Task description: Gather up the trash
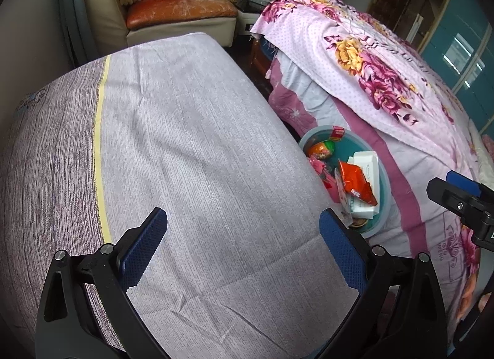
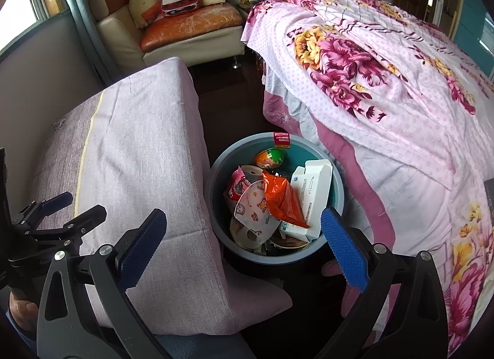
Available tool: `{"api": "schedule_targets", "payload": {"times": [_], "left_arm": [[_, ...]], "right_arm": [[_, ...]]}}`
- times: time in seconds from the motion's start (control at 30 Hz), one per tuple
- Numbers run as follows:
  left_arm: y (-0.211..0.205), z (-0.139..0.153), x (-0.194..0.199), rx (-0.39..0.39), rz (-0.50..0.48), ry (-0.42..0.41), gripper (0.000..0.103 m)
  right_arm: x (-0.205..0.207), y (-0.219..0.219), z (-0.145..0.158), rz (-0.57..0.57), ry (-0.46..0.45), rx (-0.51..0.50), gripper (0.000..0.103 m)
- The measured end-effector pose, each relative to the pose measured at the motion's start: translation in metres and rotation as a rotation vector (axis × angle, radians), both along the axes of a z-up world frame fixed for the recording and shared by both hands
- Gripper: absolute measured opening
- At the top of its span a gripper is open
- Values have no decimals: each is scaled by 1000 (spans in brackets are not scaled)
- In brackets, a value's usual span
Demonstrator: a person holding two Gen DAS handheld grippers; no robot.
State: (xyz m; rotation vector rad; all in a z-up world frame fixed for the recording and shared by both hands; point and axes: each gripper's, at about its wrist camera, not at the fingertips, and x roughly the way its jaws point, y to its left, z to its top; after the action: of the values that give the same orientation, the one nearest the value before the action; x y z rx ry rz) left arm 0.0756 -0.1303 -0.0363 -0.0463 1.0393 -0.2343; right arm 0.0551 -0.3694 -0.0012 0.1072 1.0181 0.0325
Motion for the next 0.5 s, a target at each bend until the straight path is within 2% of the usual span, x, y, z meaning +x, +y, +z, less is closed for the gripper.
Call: {"api": "schedule_targets", "payload": {"times": [0.5], "left_arm": [[-1, -11, 2, 29, 5, 5, 99]], "right_arm": [[8, -1, -17, -3, 33, 13, 96]]}}
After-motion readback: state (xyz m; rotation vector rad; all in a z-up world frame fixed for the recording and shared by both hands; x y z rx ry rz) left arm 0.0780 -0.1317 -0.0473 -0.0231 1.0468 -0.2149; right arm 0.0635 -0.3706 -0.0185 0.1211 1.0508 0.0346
